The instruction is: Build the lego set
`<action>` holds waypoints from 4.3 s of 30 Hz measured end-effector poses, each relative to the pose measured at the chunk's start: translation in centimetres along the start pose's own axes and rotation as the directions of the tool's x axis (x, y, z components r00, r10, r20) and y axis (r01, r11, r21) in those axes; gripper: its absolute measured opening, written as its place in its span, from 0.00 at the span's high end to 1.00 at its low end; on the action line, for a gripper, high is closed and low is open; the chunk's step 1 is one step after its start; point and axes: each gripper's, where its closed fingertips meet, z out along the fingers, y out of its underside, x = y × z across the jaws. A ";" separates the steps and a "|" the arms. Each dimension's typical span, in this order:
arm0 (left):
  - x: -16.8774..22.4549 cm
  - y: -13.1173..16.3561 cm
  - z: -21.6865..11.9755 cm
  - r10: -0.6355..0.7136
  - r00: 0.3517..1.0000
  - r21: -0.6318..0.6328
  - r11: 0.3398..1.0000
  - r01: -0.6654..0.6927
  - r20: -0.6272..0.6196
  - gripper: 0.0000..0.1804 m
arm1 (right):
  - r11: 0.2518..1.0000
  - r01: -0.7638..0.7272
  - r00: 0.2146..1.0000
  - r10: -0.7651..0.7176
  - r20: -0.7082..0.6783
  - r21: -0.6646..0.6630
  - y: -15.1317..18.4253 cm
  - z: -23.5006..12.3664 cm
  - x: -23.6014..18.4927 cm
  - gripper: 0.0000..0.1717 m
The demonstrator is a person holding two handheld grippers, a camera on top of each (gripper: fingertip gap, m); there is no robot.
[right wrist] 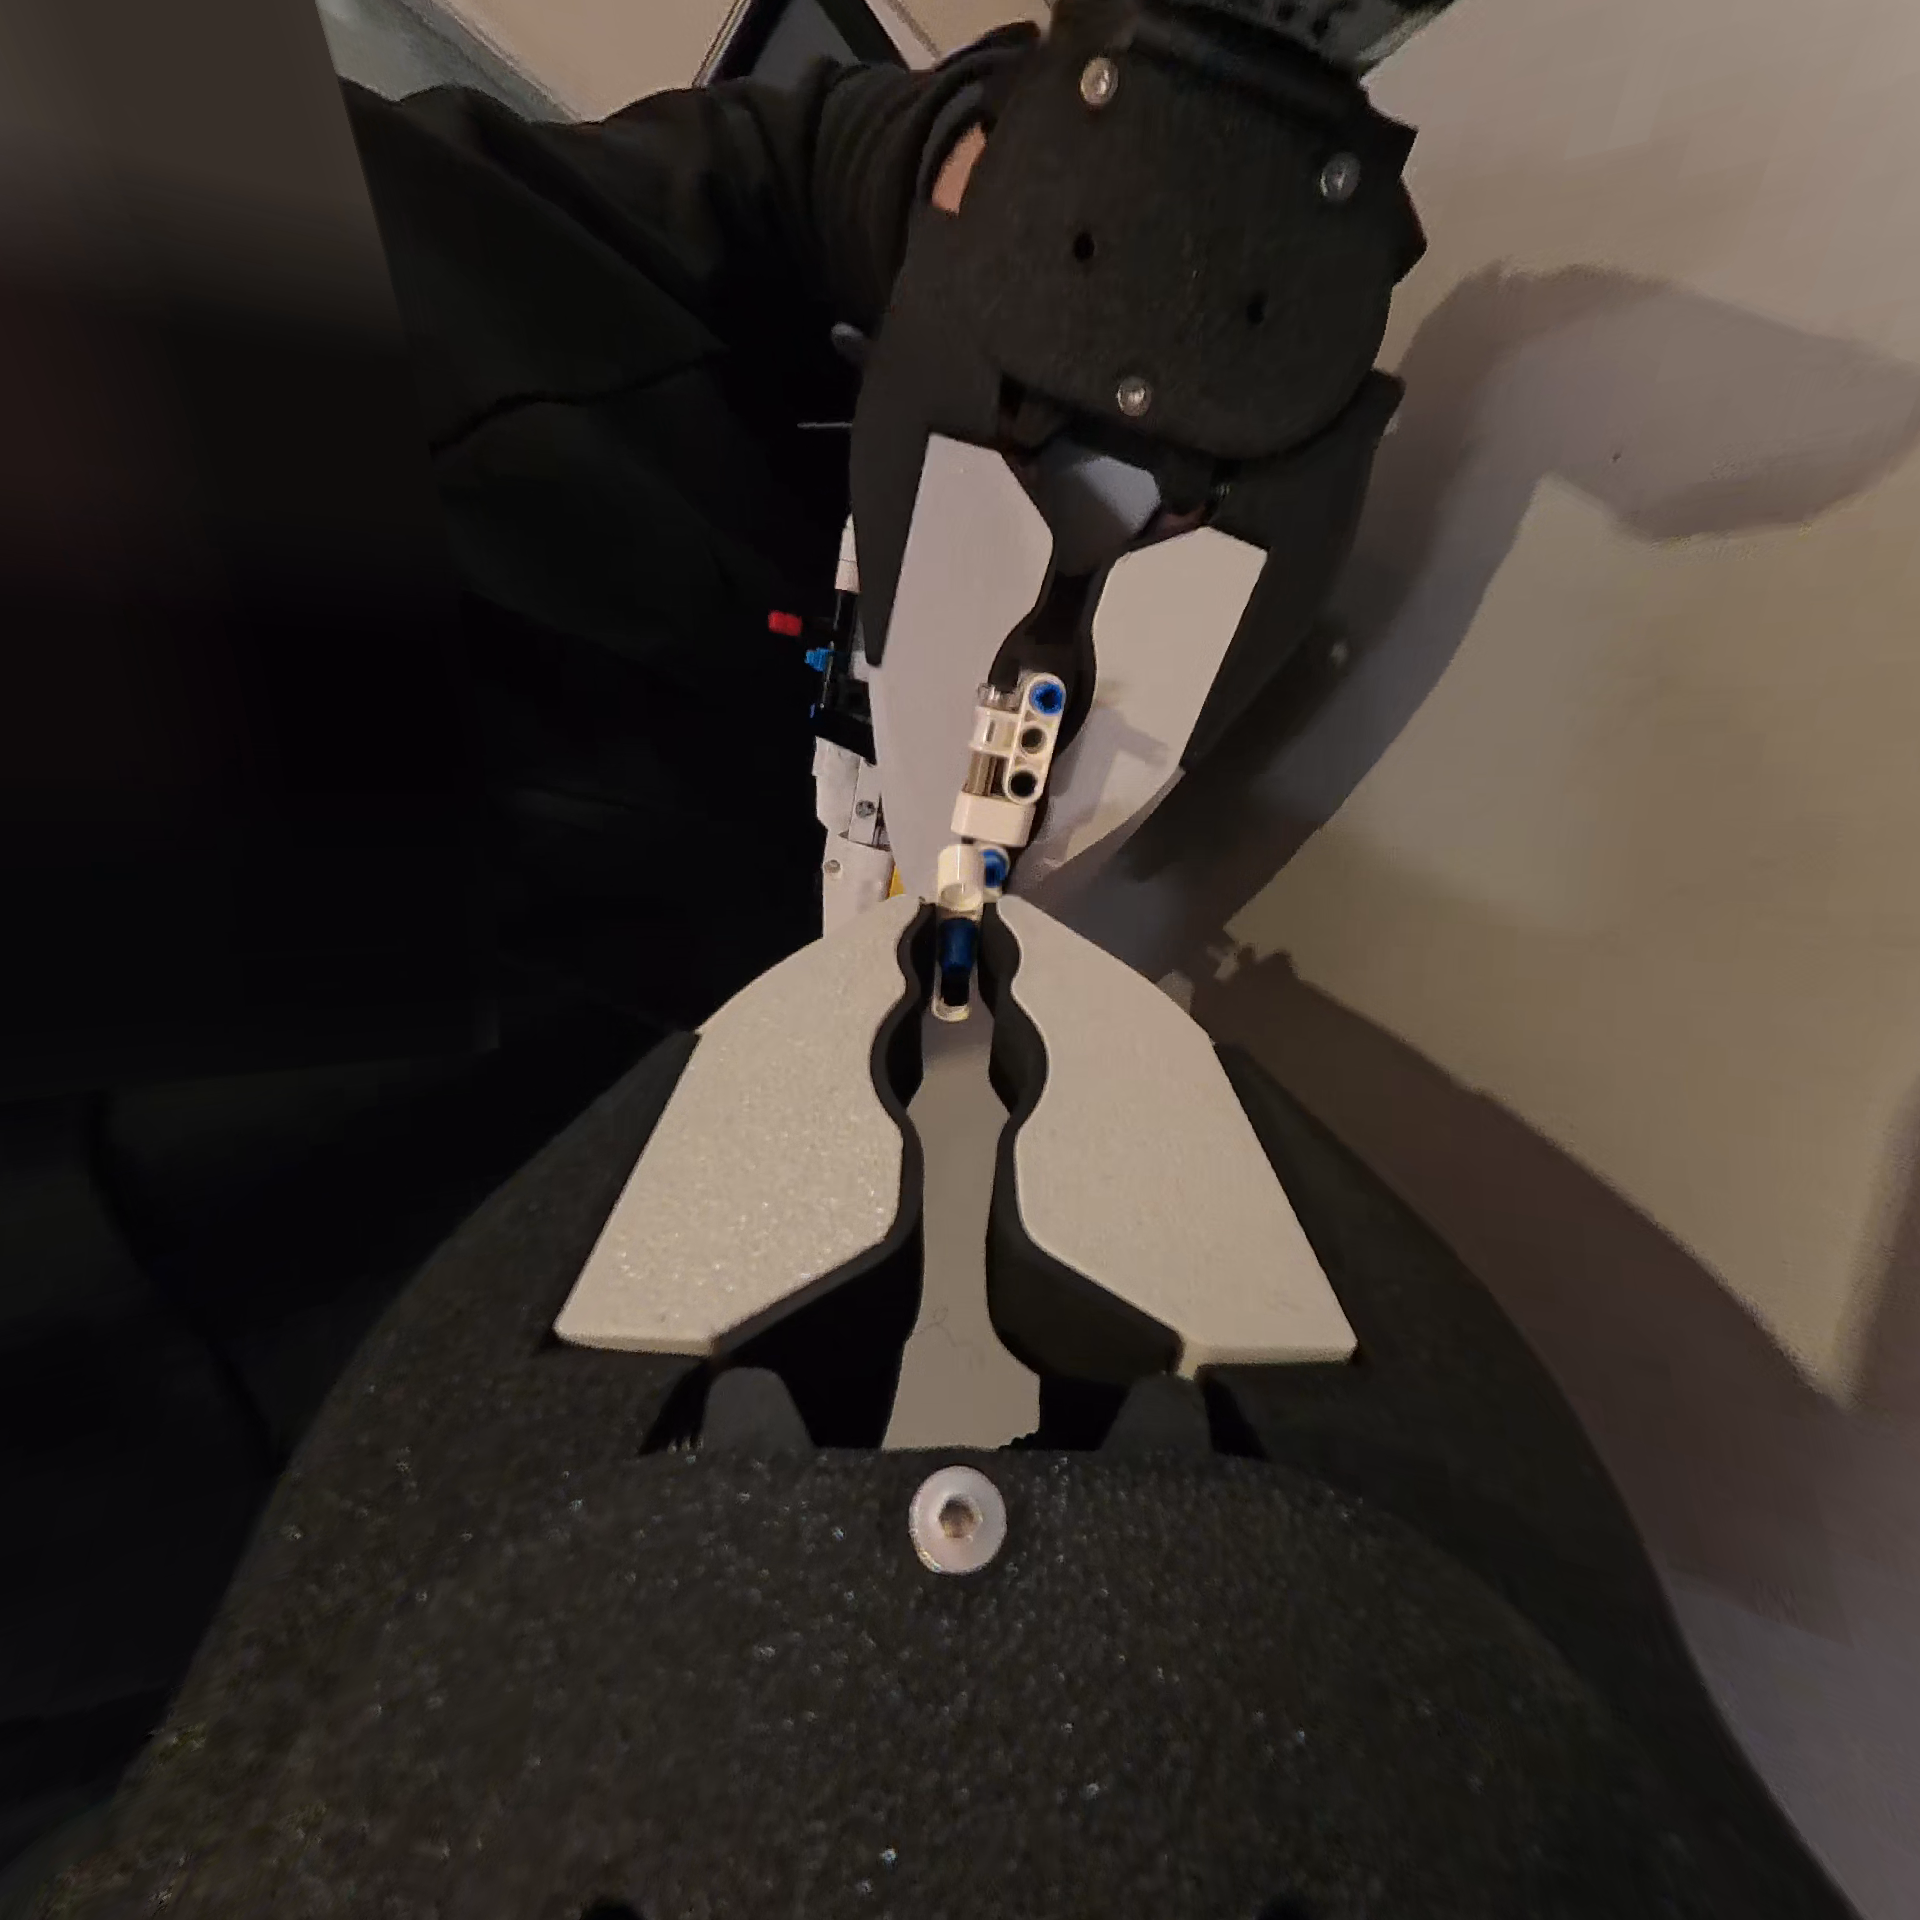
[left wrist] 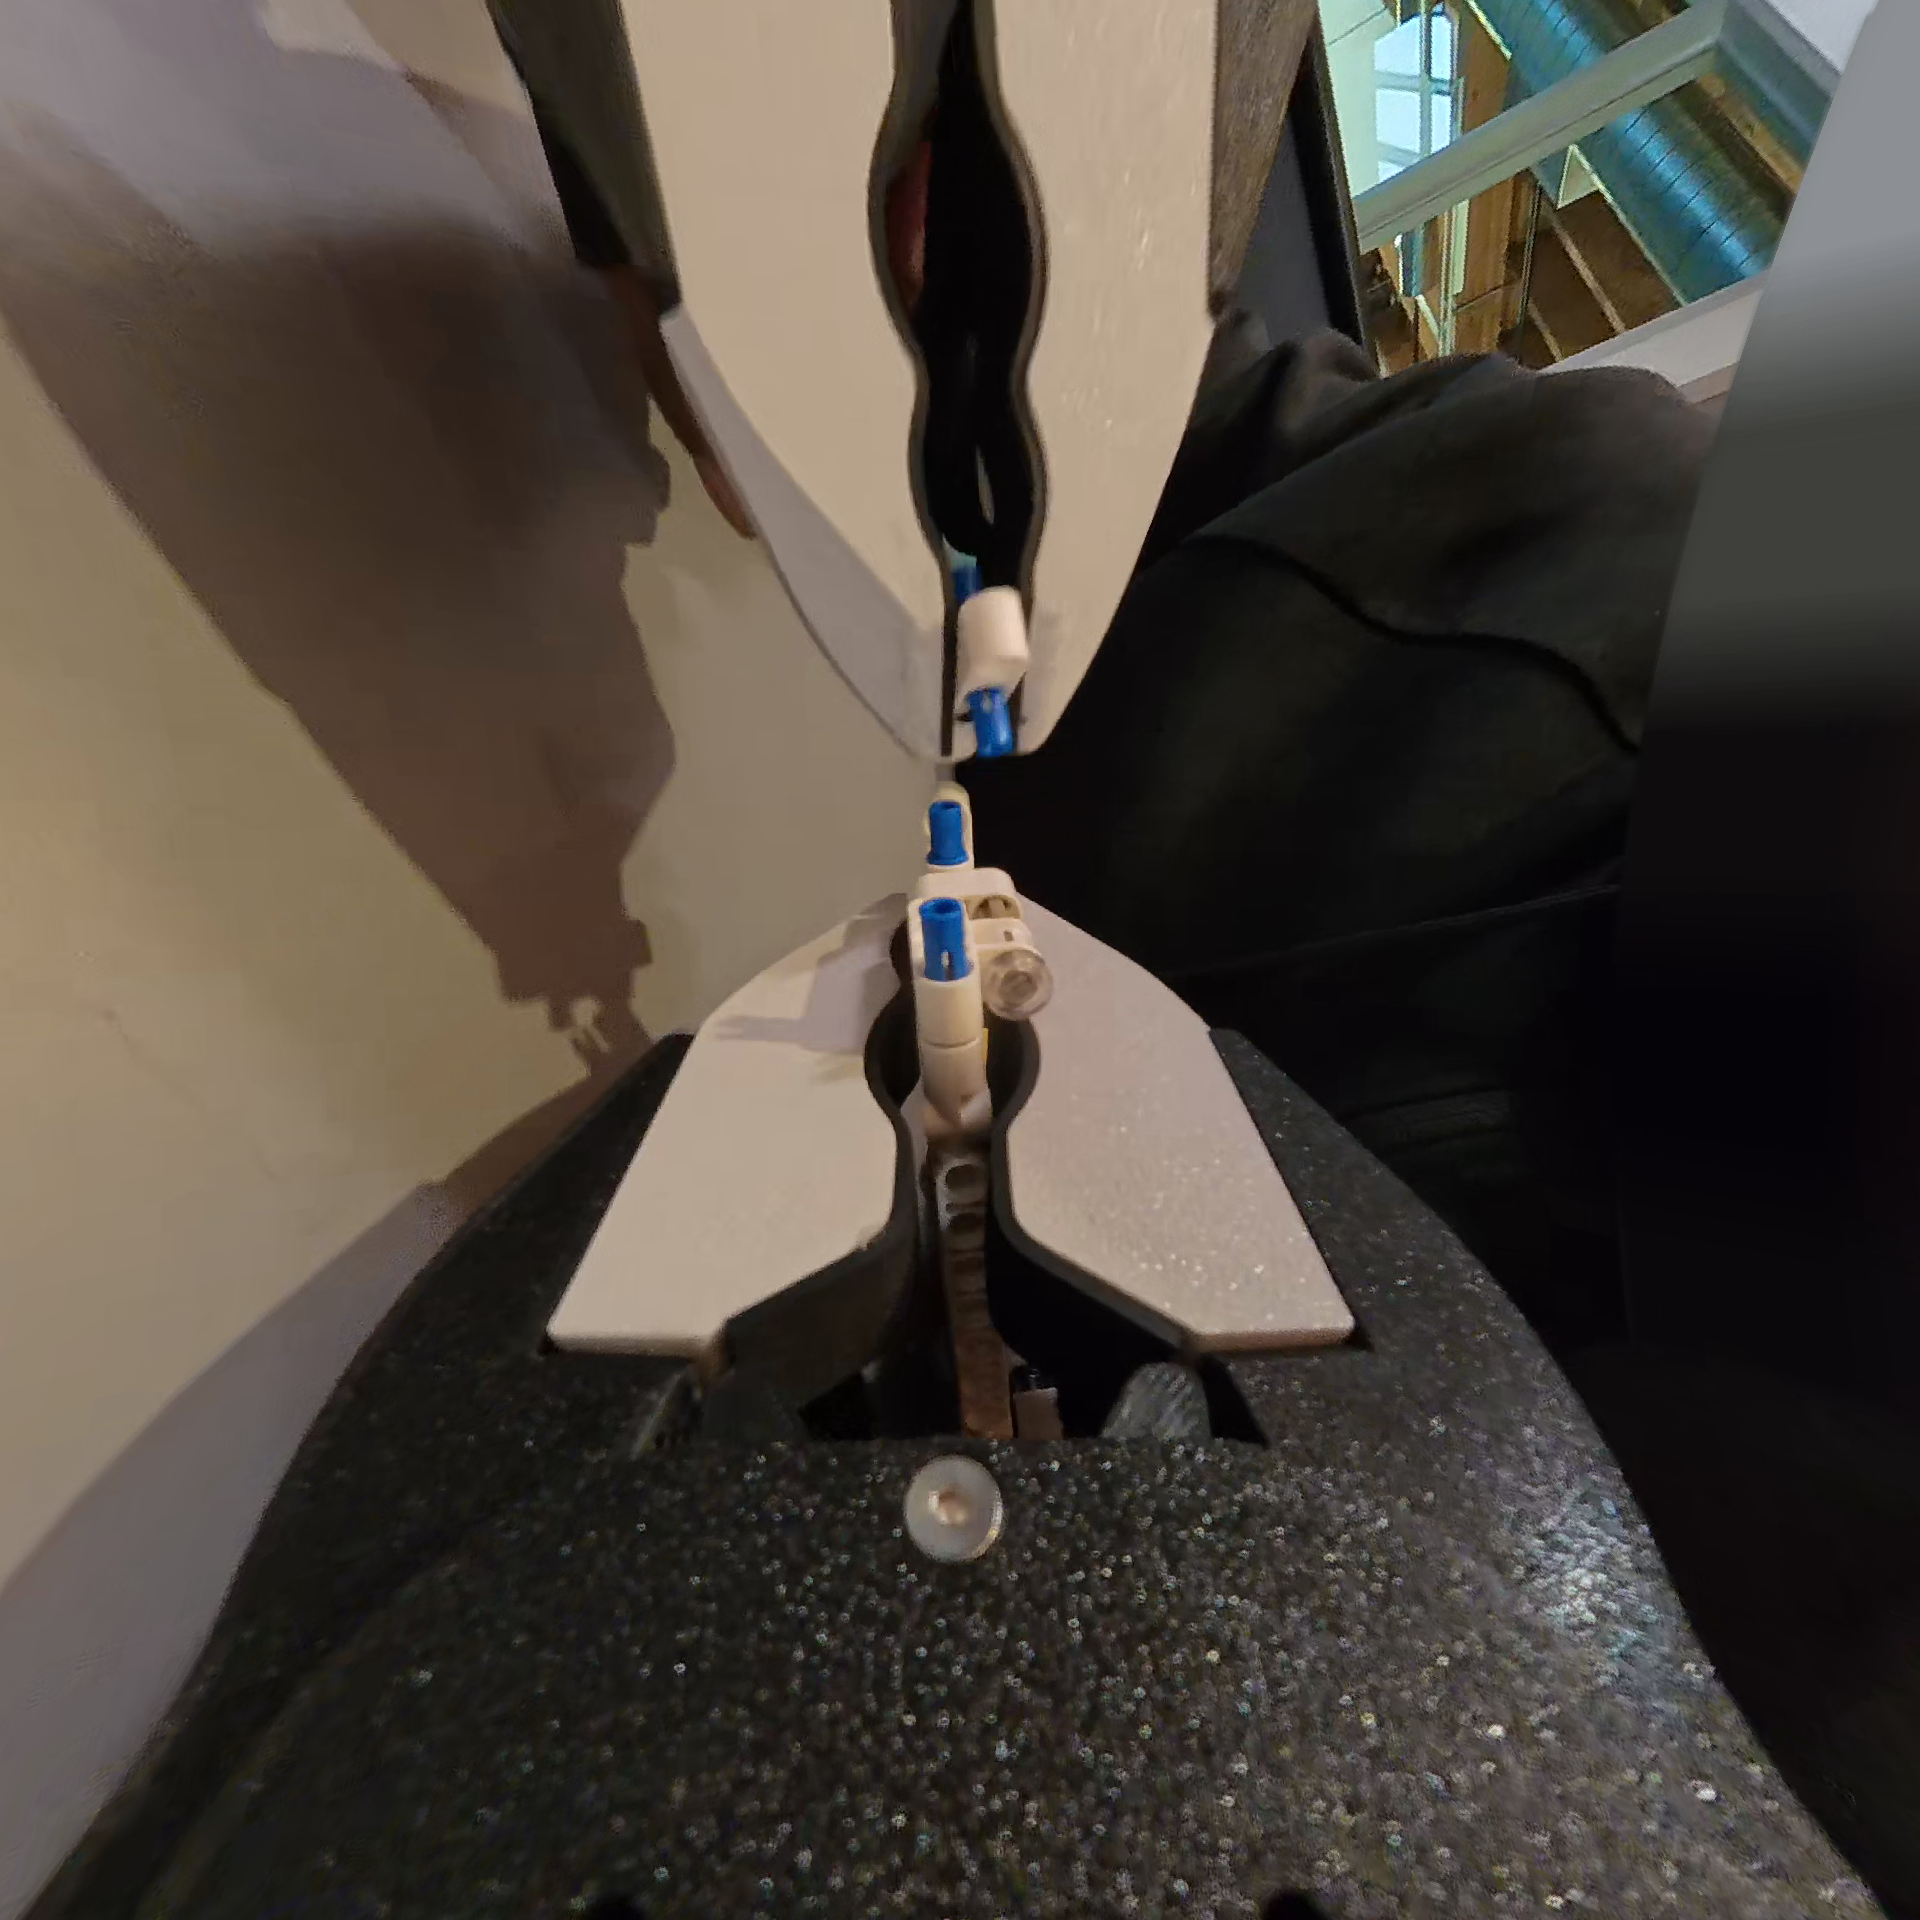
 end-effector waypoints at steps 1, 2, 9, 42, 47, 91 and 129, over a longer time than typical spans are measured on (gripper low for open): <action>0.1 0.0 0.0 0.002 1.000 0.002 1.000 -0.002 -0.003 0.96 | 1.000 -0.007 1.000 0.007 -0.004 0.004 0.2 0.4 0.1 0.96; 0.2 0.1 0.1 0.005 1.000 -0.001 1.000 -0.005 -0.008 0.96 | 1.000 -0.014 1.000 0.014 -0.011 0.011 0.3 0.7 0.2 0.96; 0.2 0.1 0.1 0.010 1.000 0.006 1.000 -0.010 -0.009 0.96 | 0.996 -0.038 0.999 0.039 -0.005 0.079 0.0 0.9 0.1 0.96; 0.9 -0.1 1.0 0.031 0.998 -0.015 0.999 -0.030 0.058 0.96 | 0.992 -0.023 1.000 0.021 0.021 0.125 -1.6 1.0 -0.7 0.96; 0.7 -0.1 1.0 0.031 0.997 -0.019 0.999 -0.030 0.069 0.96 | 0.990 -0.038 0.999 0.034 0.027 0.136 -1.7 1.2 -0.5 0.96; 1.2 0.4 2.4 0.045 0.997 -0.041 0.998 -0.043 0.065 0.96 | 0.996 -0.003 0.997 0.009 0.071 -0.086 0.0 1.8 -1.4 0.96; 1.5 0.2 1.5 0.051 0.998 0.025 0.998 -0.052 0.032 0.96 | 0.995 0.035 0.999 -0.035 -0.003 0.095 0.1 0.5 -1.4 0.96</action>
